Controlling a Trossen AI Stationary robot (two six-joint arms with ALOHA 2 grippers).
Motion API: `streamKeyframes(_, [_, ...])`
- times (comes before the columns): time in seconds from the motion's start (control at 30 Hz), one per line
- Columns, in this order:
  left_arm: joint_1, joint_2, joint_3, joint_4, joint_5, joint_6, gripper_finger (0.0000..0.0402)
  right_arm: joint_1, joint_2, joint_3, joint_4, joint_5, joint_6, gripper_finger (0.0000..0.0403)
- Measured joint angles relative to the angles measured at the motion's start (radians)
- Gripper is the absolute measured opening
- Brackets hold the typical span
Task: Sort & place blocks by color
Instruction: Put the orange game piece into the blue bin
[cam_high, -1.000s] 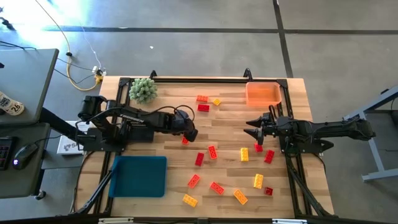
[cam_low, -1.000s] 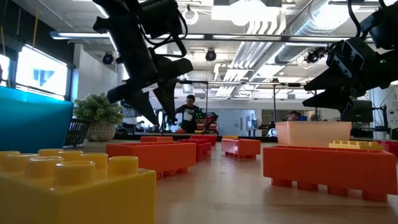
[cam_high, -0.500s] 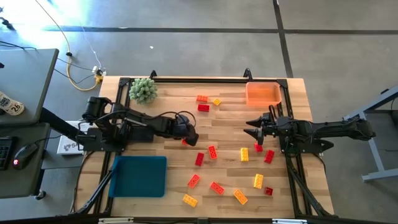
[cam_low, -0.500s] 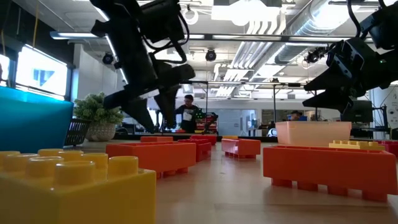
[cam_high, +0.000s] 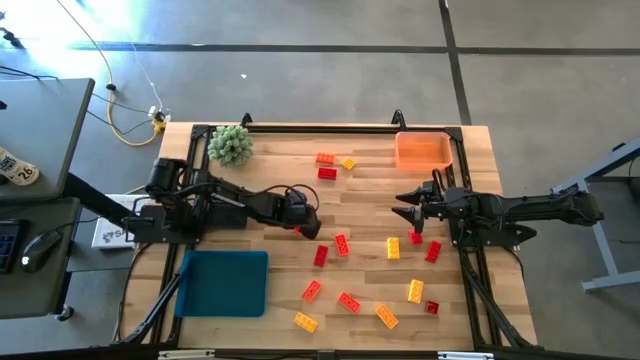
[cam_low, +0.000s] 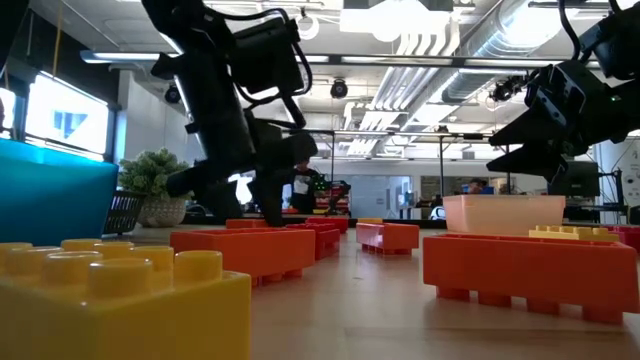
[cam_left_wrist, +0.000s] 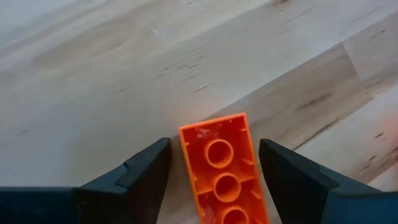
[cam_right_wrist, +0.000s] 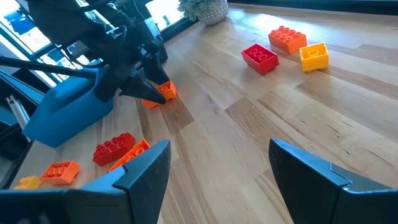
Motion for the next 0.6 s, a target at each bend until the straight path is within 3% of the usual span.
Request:
streamKeyframes(0.17, [-0.003, 0.000, -0.001, -0.010, -0.016, 0.008, 0.0210, 0.000, 0.001, 0.000, 0.000, 0.000, 0.000, 0.0259])
streamKeyframes(0.43, [-0.020, 0.002, -0.001, -0.040, -0.074, 0.108, 0.0114, 0.000, 0.001, 0.000, 0.000, 0.000, 0.000, 0.0259])
streamKeyframes(0.6, [-0.030, 0.003, -0.001, -0.025, -0.084, 0.191, 0.0109, 0.000, 0.001, 0.000, 0.000, 0.000, 0.000, 0.0259])
